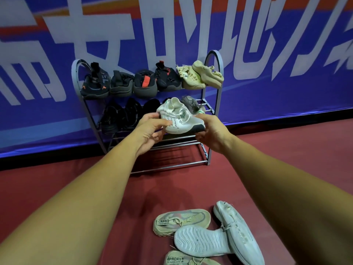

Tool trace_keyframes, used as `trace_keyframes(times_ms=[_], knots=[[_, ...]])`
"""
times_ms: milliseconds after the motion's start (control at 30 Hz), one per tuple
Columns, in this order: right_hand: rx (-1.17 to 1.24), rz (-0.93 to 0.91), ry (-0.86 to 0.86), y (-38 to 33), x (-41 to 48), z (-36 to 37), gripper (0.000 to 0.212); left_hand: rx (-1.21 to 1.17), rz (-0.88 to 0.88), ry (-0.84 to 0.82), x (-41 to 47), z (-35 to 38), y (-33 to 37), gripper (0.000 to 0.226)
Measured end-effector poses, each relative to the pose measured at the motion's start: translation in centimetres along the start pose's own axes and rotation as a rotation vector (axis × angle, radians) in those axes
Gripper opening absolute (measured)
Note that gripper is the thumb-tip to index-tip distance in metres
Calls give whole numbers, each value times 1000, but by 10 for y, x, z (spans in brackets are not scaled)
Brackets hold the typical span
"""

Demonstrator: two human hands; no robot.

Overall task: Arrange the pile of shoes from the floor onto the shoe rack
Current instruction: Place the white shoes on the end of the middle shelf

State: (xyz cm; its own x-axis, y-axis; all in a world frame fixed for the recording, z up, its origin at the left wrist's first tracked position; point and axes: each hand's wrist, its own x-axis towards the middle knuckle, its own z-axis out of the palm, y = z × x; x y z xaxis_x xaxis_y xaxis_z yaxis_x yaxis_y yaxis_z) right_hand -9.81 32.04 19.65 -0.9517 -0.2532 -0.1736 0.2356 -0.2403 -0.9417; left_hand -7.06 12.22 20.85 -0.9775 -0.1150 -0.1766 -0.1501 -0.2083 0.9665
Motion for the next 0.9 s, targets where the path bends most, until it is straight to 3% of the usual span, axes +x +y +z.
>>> trace_keyframes(times_ms=[133, 267, 400, 533, 700, 900], knots=[[71, -4, 92, 3, 8, -4, 19, -75, -20, 37, 11, 8, -6, 9], [58, -24, 127, -1, 16, -16, 19, -17, -77, -109, 20, 20, -9, 8], [73, -50, 78, -5, 26, -26, 33, 28, -62, -65, 33, 41, -8, 29], [115, -94, 102, -7, 43, -32, 26, -64, -57, 7, 54, 55, -7, 37], [-14, -74, 230, 2, 61, -44, 39, -88, -47, 78, 84, 69, -15, 61], [-23, -142, 178, 0, 74, -68, 23, -90, 50, 91, 119, 98, -28, 62]])
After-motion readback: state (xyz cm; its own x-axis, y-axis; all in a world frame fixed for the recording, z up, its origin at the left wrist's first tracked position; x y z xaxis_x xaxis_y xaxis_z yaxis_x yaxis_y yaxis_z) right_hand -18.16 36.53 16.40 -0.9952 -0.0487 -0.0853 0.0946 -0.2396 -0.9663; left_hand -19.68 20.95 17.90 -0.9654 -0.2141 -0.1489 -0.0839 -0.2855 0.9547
